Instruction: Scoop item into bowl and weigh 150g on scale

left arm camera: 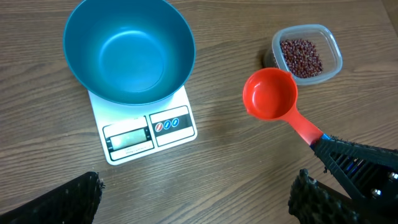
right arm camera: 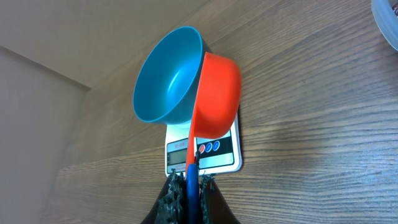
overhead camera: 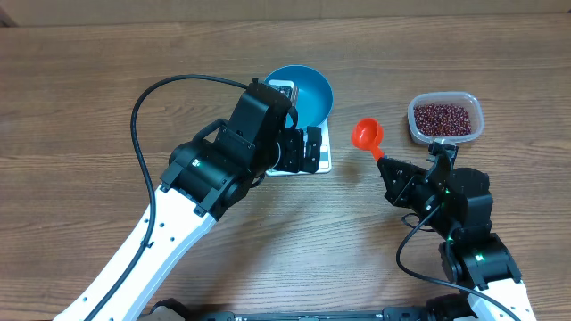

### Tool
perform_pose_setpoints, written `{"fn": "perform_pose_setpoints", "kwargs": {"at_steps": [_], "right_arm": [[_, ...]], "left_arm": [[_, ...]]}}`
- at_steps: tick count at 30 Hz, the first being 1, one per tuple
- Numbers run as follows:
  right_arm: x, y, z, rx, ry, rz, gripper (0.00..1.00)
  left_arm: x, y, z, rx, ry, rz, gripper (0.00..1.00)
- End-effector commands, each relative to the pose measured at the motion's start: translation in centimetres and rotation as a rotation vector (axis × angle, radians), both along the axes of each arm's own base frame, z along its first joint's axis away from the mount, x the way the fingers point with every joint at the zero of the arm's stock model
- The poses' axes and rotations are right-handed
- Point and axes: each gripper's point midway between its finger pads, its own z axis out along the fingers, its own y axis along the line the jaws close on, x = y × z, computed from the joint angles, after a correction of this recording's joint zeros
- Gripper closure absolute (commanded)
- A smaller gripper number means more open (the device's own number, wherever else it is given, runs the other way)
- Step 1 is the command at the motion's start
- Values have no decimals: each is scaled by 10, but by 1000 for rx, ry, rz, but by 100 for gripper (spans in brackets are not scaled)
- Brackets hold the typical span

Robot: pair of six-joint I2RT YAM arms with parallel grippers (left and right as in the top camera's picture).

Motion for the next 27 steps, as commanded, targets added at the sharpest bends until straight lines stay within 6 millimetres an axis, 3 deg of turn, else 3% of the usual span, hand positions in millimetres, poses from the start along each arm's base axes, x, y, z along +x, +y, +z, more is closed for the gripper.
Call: {"fn": "perform_pose_setpoints", "kwargs": {"at_steps": [1, 18, 27], "right_arm": [[4, -2, 14, 0, -37, -13, 96], [1, -1, 12, 3, -26, -2, 96], [-8, -2, -5, -52, 29, 25, 96]], "left_arm": [[1, -1, 8, 5, -28, -11, 0], [1, -1, 8, 5, -28, -11, 0], [1, -1, 8, 5, -28, -12, 0]]}}
